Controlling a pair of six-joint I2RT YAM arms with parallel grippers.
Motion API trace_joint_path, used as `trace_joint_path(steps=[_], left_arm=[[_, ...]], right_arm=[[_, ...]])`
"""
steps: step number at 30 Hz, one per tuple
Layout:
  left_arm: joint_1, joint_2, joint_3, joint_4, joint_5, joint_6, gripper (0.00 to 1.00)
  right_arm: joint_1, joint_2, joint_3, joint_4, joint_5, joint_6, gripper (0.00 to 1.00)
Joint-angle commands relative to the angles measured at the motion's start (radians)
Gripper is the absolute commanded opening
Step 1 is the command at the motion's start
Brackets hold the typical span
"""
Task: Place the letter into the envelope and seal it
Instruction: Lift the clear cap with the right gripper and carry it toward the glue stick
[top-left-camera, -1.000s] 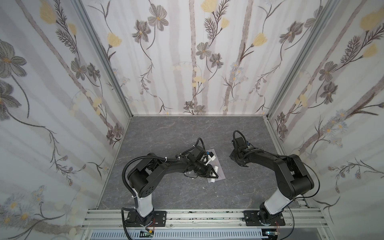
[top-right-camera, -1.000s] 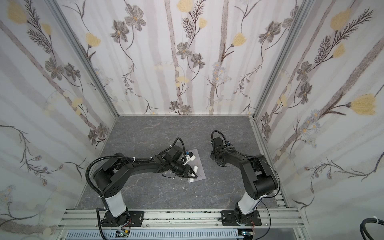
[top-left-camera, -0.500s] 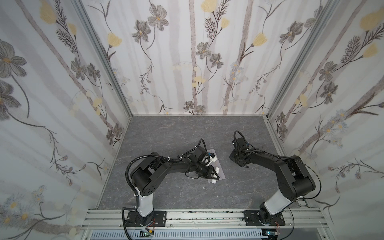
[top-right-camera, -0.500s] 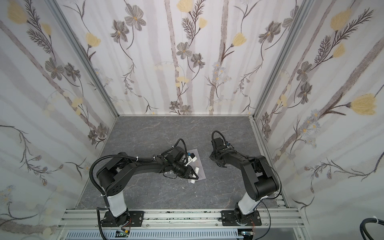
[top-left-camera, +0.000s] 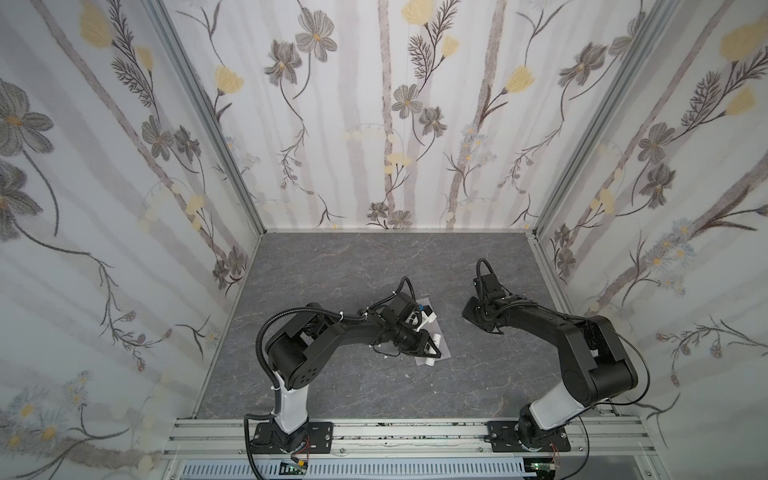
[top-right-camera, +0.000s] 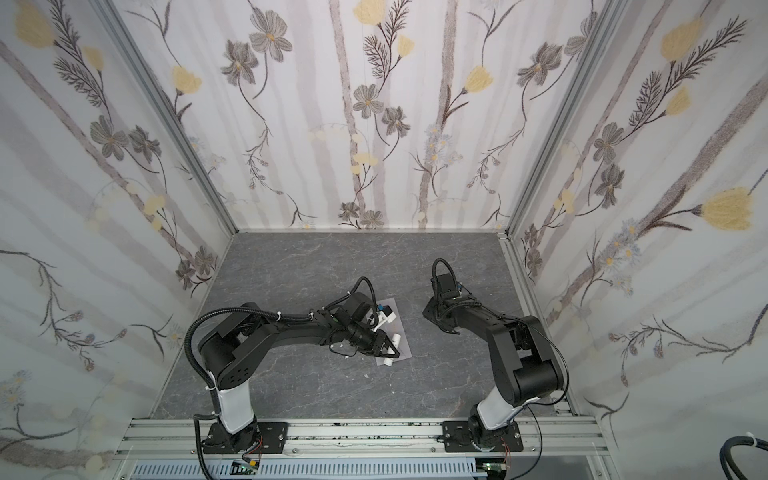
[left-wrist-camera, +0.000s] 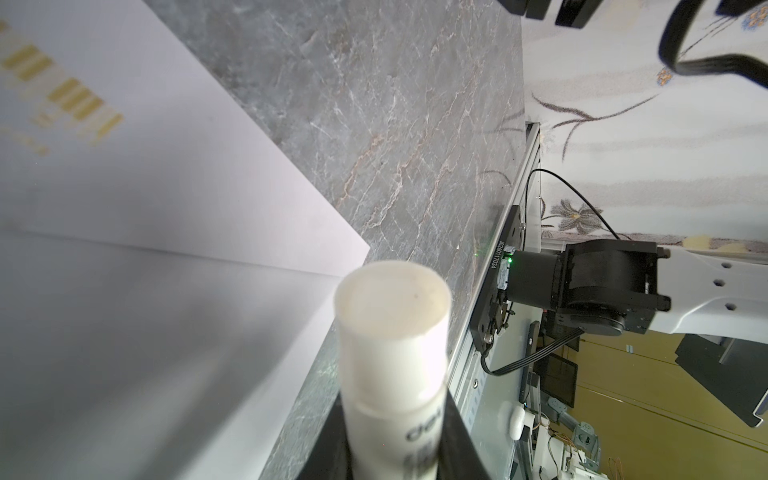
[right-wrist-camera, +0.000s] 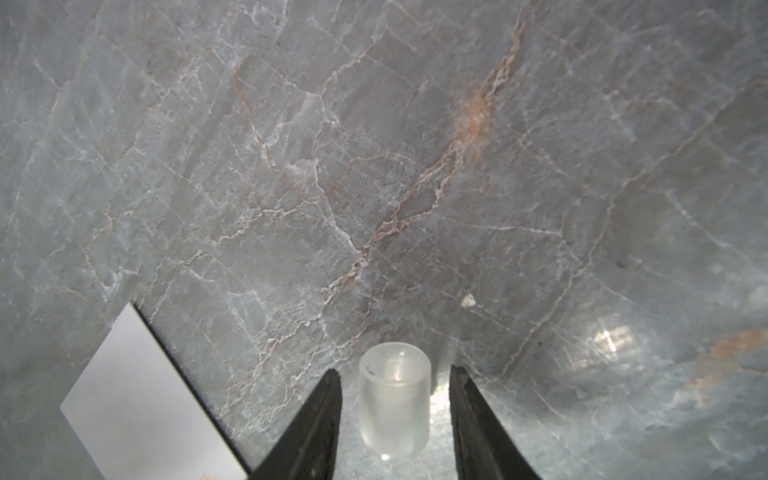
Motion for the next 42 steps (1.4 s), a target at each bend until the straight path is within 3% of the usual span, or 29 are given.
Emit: trace_joint_path(steps=[1, 14, 42], left_arm=[[0.0, 0.012, 0.014, 0.026, 0.031, -0.009, 0.0], [-0.013, 0.06, 0.076, 0.028, 0.004, -0.06, 0.0], [-0.03, 0.087, 0.1, 0.038, -0.008, -0.076, 0.0]], right_arm=[[-0.022, -0.01, 0.002, 0.044, -0.062, -0.062, 0.46], [-0.108, 0.053, 0.035, 0.038, -0.192, -0.19, 0.42], [-0.113, 0.045, 0.022, 0.02, -0.198, -0.215, 0.38]])
